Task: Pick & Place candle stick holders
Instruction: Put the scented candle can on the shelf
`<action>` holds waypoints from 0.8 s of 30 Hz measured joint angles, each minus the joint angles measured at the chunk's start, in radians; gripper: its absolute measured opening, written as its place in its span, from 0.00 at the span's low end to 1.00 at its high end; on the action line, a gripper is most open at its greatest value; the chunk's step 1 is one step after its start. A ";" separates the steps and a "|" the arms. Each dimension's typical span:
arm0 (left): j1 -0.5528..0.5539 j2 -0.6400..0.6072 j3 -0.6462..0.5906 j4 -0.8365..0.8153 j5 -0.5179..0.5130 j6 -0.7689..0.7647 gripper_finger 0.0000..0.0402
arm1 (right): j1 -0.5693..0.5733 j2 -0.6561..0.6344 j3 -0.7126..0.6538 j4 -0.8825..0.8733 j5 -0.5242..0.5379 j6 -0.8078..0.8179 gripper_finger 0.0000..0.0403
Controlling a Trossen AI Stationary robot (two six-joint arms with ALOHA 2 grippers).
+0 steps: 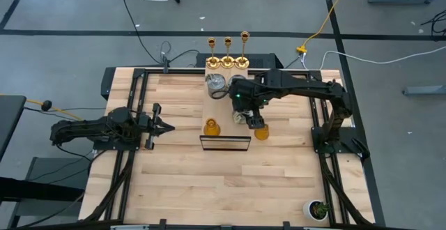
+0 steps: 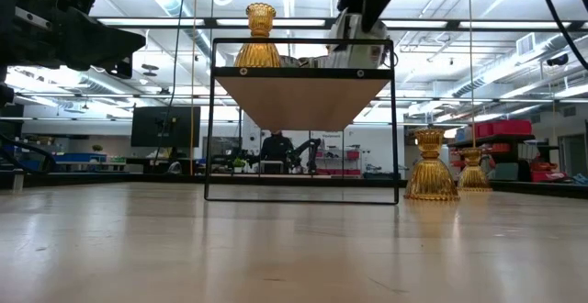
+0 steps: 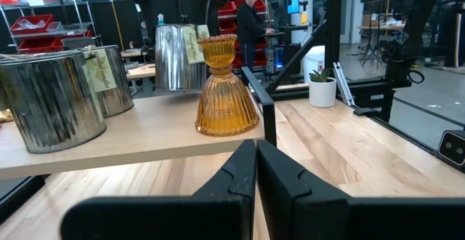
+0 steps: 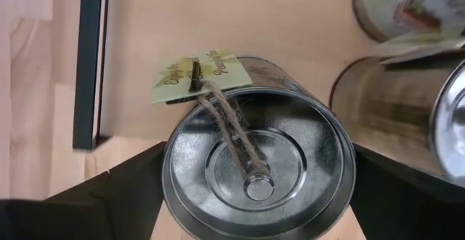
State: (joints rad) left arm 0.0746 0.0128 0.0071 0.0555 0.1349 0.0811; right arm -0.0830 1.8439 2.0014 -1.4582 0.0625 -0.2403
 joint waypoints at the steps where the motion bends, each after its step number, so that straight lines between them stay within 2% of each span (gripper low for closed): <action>1: 0.000 0.000 0.000 0.000 0.000 0.000 0.05 | 0.000 0.000 0.000 0.013 0.000 0.008 0.90; 17: 0.000 0.000 0.000 0.000 0.000 0.000 0.05 | -0.002 0.036 0.001 0.070 0.016 0.031 0.91; 24: 0.000 0.000 0.000 0.000 0.000 0.000 0.05 | -0.002 0.038 0.001 0.071 0.017 0.030 0.95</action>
State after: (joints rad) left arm 0.0746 0.0128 0.0072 0.0555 0.1349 0.0809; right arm -0.0845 1.8816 2.0026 -1.3869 0.0795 -0.2104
